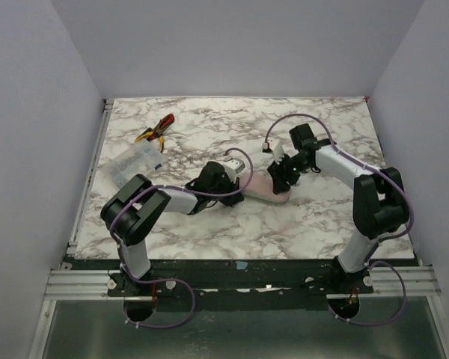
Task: Open the umbrella
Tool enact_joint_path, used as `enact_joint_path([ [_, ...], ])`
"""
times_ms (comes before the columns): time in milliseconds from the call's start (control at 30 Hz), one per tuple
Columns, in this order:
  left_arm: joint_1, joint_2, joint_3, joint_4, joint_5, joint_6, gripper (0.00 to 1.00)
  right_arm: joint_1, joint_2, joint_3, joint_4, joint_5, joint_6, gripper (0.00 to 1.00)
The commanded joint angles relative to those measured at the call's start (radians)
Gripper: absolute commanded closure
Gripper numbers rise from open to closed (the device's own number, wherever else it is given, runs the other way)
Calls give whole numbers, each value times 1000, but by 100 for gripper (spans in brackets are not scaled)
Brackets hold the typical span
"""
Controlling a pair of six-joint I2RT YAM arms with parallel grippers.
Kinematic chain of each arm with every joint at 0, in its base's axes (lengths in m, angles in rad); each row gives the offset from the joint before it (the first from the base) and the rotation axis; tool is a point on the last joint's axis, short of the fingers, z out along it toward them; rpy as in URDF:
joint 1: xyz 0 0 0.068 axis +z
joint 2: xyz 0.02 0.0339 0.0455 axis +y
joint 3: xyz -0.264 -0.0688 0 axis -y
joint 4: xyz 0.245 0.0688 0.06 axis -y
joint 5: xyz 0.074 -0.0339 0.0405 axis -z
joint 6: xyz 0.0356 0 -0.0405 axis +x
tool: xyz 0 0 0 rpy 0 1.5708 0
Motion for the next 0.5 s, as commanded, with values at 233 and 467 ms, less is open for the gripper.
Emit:
enact_joint_path([
  [233, -91, -10, 3, 59, 39, -33, 100, -22, -165, -39, 89, -143, -141, 3],
  [467, -84, -29, -14, 51, 54, -27, 100, -22, -247, -172, 154, -276, -453, 0],
])
